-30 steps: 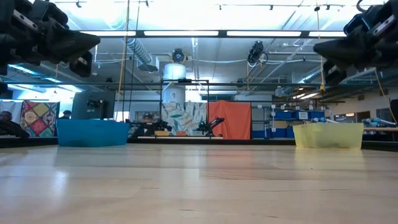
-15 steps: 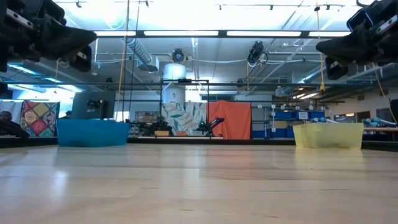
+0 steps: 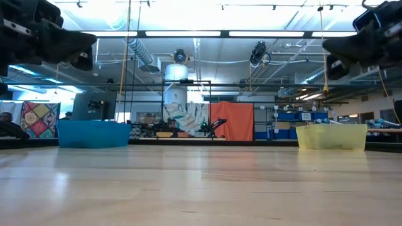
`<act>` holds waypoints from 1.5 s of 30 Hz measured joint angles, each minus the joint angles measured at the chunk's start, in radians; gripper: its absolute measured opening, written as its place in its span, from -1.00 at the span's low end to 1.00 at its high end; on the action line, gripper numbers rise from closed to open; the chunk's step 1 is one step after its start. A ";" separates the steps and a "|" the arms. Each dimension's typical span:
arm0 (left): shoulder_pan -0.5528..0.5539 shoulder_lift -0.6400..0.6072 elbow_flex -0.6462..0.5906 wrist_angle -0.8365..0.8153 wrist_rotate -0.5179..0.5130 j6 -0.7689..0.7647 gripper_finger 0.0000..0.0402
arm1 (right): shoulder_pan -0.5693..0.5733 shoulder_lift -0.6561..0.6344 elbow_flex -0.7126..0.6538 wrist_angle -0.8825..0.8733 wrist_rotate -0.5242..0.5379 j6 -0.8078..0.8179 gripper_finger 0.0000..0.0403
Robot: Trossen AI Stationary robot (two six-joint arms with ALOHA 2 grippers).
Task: Sort rubber bands into baskets
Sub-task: Return to Home Position
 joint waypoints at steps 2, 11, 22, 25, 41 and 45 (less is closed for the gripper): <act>0.000 0.000 0.000 0.010 -0.021 0.038 -0.97 | -0.002 0.000 0.000 -0.041 -0.049 -0.019 -0.98; 0.000 0.000 0.000 0.026 0.017 -0.009 -0.97 | -0.003 0.000 -0.001 -0.056 -0.009 -0.093 -0.98; 0.000 0.000 0.000 -0.004 -0.055 -0.007 -0.97 | -0.003 0.000 -0.020 -0.029 0.115 -0.125 -0.98; 0.000 0.000 0.000 0.009 -0.134 -0.036 -0.97 | -0.002 0.000 -0.029 -0.001 0.149 -0.126 -0.94; 0.000 0.000 -0.001 0.012 -0.286 -0.135 -0.97 | -0.002 0.003 -0.029 -0.001 0.172 -0.018 -0.84; 0.000 0.000 -0.001 0.012 -0.286 -0.135 -0.97 | -0.002 0.003 -0.029 -0.001 0.172 -0.018 -0.84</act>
